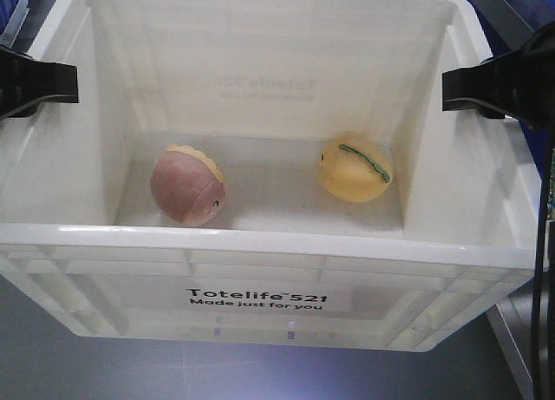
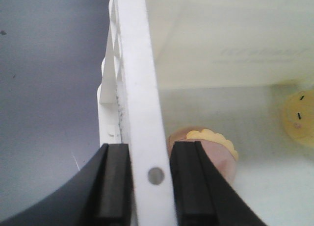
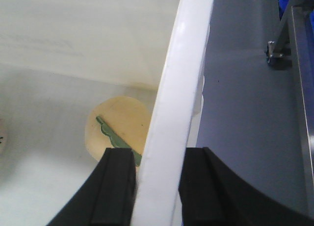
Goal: Place moving items into box and shelve
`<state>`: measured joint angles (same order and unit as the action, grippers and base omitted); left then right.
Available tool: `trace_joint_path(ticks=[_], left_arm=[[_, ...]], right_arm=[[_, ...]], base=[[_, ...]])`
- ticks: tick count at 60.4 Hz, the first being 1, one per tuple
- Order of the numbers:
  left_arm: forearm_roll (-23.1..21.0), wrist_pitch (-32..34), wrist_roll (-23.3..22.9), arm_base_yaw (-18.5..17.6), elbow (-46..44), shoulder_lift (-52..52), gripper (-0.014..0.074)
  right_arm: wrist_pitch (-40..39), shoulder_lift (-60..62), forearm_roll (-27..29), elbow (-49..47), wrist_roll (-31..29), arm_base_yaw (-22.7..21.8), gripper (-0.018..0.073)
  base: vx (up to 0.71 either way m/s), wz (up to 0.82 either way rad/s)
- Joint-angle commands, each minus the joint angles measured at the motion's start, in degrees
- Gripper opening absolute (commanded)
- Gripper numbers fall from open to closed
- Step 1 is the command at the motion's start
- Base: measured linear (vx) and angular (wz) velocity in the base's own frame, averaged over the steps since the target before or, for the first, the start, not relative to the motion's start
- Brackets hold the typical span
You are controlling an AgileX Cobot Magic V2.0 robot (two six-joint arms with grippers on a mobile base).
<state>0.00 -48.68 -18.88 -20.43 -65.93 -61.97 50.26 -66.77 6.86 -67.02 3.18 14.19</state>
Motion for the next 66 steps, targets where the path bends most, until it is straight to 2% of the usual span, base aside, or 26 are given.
trace_joint_path(ticks=[1,31,66], left_arm=[[1.02,8.29,-0.12,-0.12,-2.46,1.96,-0.0006],[1.02,8.29,-0.12,-0.12,-2.46,1.96,-0.0006],[1.02,8.29,-0.12,-0.12,-2.46,1.96,-0.0006]], right_arm=[[-6.29,1.81,-2.16,-2.31,-1.11,-0.39,-0.0005],[-6.27,1.81,-2.16,-2.31,-1.11,-0.39,-0.0005],[-6.27,1.81,-2.16,-2.31,-1.11,-0.39,-0.0005]], base=[[0.46,-0.1],[0.47,-0.09],[0.5,0.1]])
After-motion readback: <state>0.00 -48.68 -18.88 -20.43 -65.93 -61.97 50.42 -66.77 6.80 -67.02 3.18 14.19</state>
